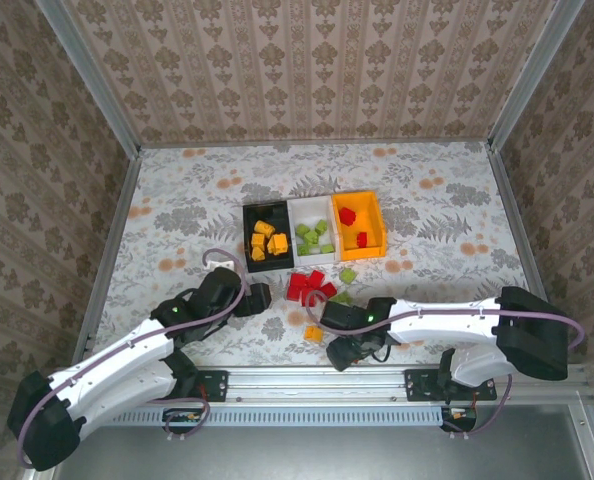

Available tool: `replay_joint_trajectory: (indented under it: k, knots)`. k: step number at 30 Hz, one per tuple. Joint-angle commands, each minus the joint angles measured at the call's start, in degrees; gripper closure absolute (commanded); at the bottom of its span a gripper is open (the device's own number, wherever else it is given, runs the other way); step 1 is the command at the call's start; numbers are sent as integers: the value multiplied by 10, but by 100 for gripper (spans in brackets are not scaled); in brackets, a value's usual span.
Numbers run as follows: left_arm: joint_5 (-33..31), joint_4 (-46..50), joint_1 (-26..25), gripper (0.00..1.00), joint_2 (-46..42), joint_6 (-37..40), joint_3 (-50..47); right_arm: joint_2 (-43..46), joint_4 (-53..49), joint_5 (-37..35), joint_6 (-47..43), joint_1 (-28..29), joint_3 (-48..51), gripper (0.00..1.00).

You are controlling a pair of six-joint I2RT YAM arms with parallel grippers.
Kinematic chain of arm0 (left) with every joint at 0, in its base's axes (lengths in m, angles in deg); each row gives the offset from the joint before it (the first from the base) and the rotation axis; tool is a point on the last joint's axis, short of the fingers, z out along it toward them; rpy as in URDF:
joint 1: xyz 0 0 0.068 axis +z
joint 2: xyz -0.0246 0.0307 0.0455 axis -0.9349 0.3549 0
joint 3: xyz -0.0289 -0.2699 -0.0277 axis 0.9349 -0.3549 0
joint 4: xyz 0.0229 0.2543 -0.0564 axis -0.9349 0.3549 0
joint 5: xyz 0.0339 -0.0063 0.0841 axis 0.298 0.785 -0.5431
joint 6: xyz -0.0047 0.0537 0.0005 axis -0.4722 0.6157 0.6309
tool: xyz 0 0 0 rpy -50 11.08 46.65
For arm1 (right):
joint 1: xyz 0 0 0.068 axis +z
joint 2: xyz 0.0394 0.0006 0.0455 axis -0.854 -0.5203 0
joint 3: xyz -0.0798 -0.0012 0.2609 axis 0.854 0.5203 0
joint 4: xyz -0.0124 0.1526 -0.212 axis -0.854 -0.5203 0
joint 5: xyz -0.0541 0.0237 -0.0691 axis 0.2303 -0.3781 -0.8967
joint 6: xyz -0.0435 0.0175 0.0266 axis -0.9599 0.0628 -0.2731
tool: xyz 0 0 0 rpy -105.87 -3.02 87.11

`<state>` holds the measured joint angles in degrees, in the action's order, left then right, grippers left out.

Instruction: Sort the legos into containers by color

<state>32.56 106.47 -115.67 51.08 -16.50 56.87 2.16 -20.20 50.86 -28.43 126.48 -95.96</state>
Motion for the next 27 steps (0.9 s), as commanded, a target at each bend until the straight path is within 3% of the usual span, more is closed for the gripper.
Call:
replay_joint_trajectory:
  k: [1, 12, 17, 23, 27]
  knots:
    - [7, -4, 6, 0, 3, -9, -8, -19, -14, -11, -6, 5, 5, 31]
    - [10, -2, 9, 0, 3, -10, -10, -23, 0, -35, -7, 5, 3, 61]
    - [12, -5, 11, 0, 3, -8, -7, 23, -17, -69, -12, -11, -14, 66]
    - [13, -2, 13, 0, 3, -6, 0, 81, -34, -99, -62, -87, -76, 67]
    - [13, -4, 14, 0, 3, -7, 2, 98, -1, -118, -77, -183, -124, 68]
